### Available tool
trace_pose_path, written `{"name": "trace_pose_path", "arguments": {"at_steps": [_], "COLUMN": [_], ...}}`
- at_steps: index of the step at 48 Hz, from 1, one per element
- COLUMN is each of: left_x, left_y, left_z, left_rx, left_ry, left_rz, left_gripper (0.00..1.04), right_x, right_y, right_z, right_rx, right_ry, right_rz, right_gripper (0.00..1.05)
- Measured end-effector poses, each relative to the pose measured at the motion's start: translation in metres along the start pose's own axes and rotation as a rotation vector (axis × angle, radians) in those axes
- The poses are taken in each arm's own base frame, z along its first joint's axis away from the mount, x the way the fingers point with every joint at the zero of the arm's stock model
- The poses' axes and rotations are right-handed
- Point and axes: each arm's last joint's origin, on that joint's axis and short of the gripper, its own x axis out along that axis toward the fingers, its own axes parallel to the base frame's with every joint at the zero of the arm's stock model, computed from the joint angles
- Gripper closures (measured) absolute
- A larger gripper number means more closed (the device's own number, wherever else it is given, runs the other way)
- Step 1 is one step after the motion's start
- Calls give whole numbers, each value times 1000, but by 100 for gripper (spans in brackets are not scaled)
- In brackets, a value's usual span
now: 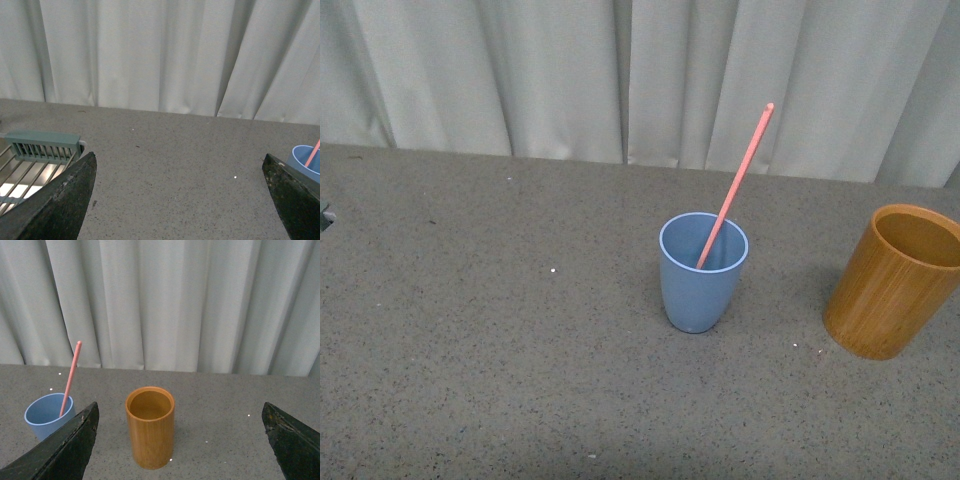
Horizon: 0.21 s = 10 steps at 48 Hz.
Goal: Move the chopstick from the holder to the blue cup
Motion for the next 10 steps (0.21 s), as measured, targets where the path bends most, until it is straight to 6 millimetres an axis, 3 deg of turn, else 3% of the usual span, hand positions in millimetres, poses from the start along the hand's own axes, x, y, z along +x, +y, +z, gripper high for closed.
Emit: {"name": "trace_pose_path", "arguments": {"at_steps": [10], "left_x": [0], "left_y": [0], "left_z": [0], "left_rx": [0], "left_ry": [0], "left_rz": [0], "left_gripper": [7], "right_x": [0], "right_y": [0], "right_z": [0], "right_rx": [0], "right_ry": [0], "right_rz": [0], "right_gripper": [10]}}
